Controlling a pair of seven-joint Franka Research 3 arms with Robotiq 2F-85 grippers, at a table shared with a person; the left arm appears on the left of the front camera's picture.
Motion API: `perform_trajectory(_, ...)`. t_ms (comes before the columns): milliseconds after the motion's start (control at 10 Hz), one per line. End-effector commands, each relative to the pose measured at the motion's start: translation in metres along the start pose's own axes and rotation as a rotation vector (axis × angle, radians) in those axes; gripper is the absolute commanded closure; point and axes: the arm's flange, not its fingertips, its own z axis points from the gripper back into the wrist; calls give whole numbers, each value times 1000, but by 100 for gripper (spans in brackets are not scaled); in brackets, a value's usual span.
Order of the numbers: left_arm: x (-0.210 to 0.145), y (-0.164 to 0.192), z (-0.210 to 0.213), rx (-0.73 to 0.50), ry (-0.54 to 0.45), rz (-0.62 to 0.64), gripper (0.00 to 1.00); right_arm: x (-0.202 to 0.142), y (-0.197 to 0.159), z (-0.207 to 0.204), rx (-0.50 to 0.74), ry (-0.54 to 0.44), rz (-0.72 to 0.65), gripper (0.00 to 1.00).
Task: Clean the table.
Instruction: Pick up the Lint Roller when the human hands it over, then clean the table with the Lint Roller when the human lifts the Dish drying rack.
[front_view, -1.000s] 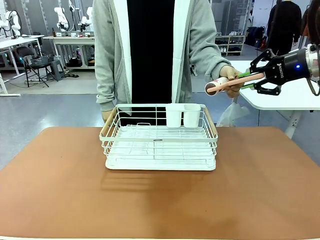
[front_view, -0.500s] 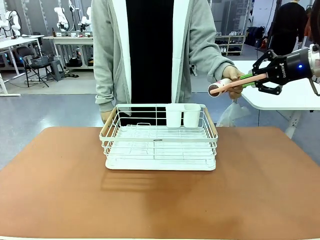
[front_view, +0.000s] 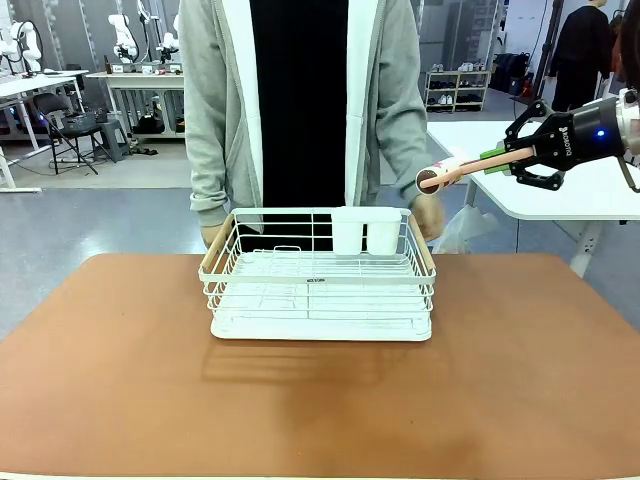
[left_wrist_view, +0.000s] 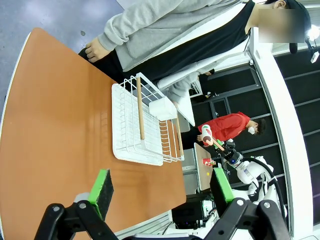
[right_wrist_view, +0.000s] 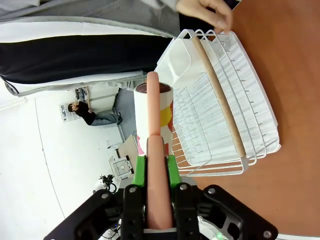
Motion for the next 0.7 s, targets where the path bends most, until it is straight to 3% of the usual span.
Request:
perform_trajectory(0, 4, 1, 3, -25, -14, -23, 0, -1, 1, -1, 0, 1, 3, 93)
perform_trajectory(600, 4, 1, 3, -25, -14, -23, 0, -1, 1, -1, 0, 1, 3, 93)
